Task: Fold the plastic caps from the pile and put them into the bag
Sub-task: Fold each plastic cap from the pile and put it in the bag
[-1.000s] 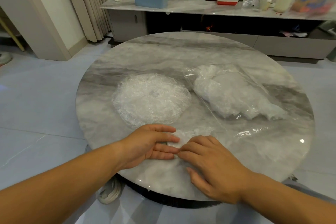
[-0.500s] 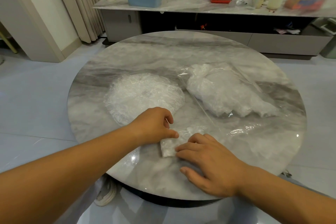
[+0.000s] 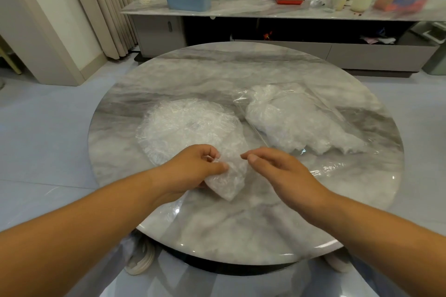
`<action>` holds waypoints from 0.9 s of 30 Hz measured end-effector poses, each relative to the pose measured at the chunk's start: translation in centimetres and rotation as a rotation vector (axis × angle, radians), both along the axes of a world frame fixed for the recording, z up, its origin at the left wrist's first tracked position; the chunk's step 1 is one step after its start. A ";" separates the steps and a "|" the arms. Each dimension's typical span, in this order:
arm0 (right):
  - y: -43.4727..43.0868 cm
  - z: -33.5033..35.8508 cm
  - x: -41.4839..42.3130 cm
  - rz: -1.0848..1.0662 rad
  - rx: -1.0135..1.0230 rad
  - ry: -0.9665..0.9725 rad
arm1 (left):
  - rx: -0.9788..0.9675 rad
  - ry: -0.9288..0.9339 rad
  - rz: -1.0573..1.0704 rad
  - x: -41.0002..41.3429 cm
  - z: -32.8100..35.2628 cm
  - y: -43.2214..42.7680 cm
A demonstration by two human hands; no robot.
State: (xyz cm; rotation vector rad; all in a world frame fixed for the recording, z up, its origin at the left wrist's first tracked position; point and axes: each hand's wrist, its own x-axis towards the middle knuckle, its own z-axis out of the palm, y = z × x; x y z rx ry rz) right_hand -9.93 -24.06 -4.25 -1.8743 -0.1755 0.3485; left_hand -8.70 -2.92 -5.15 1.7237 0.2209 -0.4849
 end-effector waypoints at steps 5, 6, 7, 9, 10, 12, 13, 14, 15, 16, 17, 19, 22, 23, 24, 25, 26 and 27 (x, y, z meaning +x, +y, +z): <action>0.4 0.4 0.4 -0.038 0.320 0.289 | -0.227 0.081 -0.009 -1.1 0.8 -0.4; 0.4 0.5 0.5 -0.052 0.368 0.307 | -0.233 0.090 -0.028 -1.3 0.9 -0.5; 0.4 0.6 0.5 -0.067 0.404 0.310 | -0.233 0.102 -0.044 -1.5 1.0 -0.6; 0.4 0.7 0.7 -0.087 0.440 0.273 | -0.240 0.138 -0.063 -1.8 1.0 -0.8; 0.3 0.7 0.7 -0.093 0.437 0.235 | -0.252 0.160 -0.065 -2.0 0.9 -0.9; 0.1 0.6 0.8 -0.085 0.375 0.128 | -0.274 0.207 -0.059 -2.2 1.0 -1.1; 0.0 0.5 0.7 -0.063 0.320 0.063 | -0.276 0.233 -0.052 -2.3 1.0 -1.2; -0.1 0.5 0.5 -0.037 0.263 -0.005 | -0.279 0.263 -0.043 -2.3 1.0 -1.3; -0.3 0.5 0.3 -0.006 0.218 -0.062 | -0.290 0.306 -0.034 -2.3 1.1 -1.4; -0.4 0.5 0.1 0.025 0.188 -0.107 | -0.319 0.363 -0.026 -2.2 1.3 -1.3; -0.5 0.3 0.0 0.051 0.165 -0.142 | -0.368 0.429 -0.019 -2.1 1.4 -1.2; -0.8 0.0 -0.3 0.089 0.112 -0.213 | -0.514 0.544 -0.009 -1.9 1.7 -0.8; -1.3 -0.6 -0.6 0.145 -0.025 -0.392 | -0.703 0.582 -0.038 -1.8 2.0 -0.3; -1.5 -0.7 -0.8 0.171 -0.070 -0.441 | -0.753 0.573 -0.053 -1.8 2.0 -0.2; -1.7 -0.8 -0.9 0.200 -0.112 -0.484 | -0.783 0.560 -0.060 -1.7 2.0 -0.2; -1.9 -0.9 -1.1 0.236 -0.159 -0.528 | -0.790 0.544 -0.057 -1.7 2.0 -0.2; -2.1 -1.0 -1.3 0.276 -0.215 -0.577 | -0.781 0.528 -0.046 -1.7 2.0 -0.4; -2.2 -1.0 -1.5 0.320 -0.283 -0.634 | -0.758 0.510 -0.030 -1.7 1.9 -0.6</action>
